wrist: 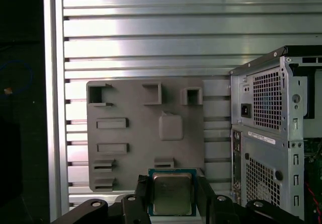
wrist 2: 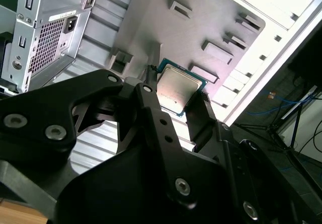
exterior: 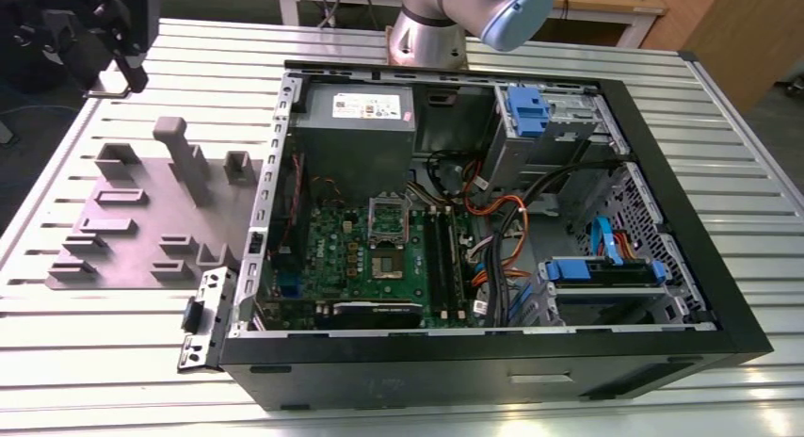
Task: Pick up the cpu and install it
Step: 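Pick up the cpu and move it towards the insertion slot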
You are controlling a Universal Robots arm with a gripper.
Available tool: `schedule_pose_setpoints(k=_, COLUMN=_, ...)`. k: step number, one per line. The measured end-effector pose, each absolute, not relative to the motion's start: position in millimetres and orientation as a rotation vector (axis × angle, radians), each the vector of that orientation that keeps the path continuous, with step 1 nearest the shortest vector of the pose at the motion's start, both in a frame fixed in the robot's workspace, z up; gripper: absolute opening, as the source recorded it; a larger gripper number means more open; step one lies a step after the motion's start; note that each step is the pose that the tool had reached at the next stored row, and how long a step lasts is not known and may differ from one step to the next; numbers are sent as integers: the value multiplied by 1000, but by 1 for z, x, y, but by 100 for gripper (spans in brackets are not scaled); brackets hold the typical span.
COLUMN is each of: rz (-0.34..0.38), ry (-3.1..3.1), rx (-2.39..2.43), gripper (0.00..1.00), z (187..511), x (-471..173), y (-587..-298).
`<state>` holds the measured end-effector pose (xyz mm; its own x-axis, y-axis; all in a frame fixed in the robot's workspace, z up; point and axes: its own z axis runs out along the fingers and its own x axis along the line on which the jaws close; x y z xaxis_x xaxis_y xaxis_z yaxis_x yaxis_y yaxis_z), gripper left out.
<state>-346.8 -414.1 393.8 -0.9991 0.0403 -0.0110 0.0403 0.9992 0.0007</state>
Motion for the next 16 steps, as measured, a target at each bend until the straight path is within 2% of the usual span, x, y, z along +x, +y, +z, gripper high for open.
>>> schedule_pose_setpoints(k=16, rz=1, ry=3130, rx=63, gripper=47, z=394, x=-344, y=-414)
